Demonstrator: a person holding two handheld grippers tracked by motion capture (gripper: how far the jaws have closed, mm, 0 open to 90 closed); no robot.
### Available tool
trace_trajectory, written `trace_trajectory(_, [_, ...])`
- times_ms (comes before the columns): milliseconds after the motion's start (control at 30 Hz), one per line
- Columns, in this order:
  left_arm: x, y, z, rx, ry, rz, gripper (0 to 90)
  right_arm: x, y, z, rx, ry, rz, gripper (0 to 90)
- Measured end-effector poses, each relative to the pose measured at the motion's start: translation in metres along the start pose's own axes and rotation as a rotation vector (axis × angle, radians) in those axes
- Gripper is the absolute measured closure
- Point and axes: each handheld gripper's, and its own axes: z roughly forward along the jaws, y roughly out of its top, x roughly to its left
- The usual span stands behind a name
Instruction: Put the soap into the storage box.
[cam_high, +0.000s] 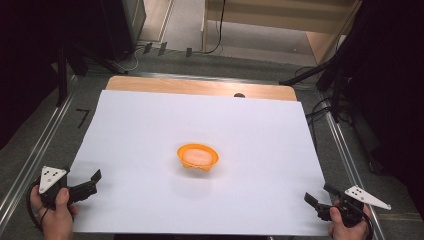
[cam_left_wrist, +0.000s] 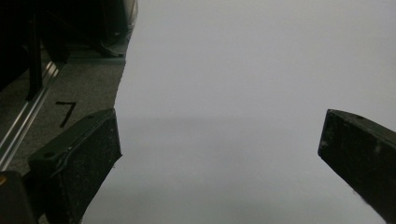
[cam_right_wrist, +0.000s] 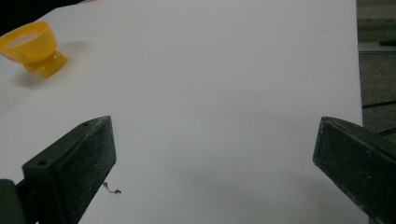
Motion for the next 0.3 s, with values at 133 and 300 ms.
trace_trajectory(133, [0.0000,0.0001,0.0000,0.002,0.001,0.000,0.0,-0.0003,-0.0003,0.0015,0.011,-0.001,-0.010,0.0])
trace_trajectory(300, [0.0000,0.0002,0.0006,0.006,-0.003,-0.003,0.0,0.0045,0.0008,0.0051,0.043,-0.031,-0.043,0.0])
